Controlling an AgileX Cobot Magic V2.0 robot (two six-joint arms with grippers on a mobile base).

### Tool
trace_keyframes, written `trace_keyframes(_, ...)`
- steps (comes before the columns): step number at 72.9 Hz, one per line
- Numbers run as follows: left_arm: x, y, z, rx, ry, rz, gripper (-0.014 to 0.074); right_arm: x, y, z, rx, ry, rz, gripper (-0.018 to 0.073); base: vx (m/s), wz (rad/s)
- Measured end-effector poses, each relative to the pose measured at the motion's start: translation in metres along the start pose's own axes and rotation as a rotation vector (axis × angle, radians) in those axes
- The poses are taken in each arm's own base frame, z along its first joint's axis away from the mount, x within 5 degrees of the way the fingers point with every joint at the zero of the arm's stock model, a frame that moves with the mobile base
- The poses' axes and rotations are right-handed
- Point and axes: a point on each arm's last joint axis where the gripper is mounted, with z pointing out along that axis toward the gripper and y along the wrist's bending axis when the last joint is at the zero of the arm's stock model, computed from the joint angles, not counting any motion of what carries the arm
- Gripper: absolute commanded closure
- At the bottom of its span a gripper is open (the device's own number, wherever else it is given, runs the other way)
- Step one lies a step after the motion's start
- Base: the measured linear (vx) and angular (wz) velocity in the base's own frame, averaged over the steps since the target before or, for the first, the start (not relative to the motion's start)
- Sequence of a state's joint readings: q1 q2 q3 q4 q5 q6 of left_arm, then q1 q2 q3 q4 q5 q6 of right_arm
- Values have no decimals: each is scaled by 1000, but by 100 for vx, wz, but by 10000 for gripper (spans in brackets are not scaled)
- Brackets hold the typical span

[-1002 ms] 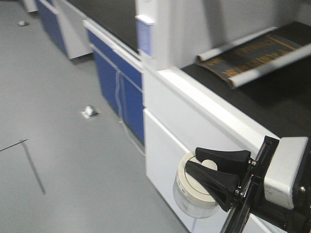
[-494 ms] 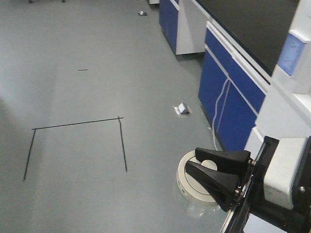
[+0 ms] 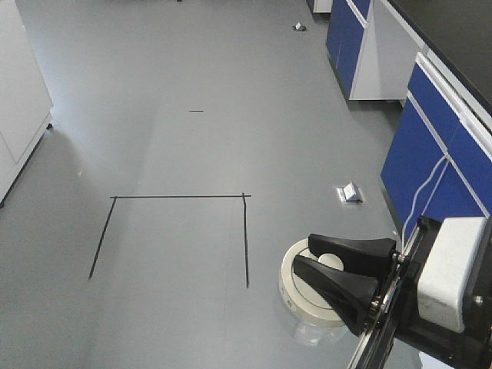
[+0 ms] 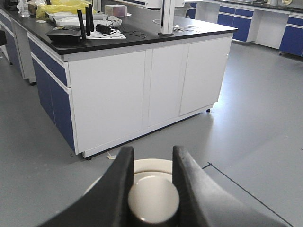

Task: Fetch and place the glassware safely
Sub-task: 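Drive the base across the lab holding the jar in the right gripper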

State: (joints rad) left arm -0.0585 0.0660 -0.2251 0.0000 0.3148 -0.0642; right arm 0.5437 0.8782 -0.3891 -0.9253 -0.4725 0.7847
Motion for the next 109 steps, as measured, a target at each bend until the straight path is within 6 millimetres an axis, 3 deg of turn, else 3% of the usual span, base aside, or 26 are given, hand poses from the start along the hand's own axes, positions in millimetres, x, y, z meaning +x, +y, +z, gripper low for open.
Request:
trace_keyframes(51, 0, 0, 0, 0, 0, 0, 603, 0, 0, 0, -1, 1, -2, 560, 40, 0)
trace_keyframes(109, 0, 0, 0, 0, 0, 0, 603, 0, 0, 0, 0, 1, -3, 560, 59, 8)
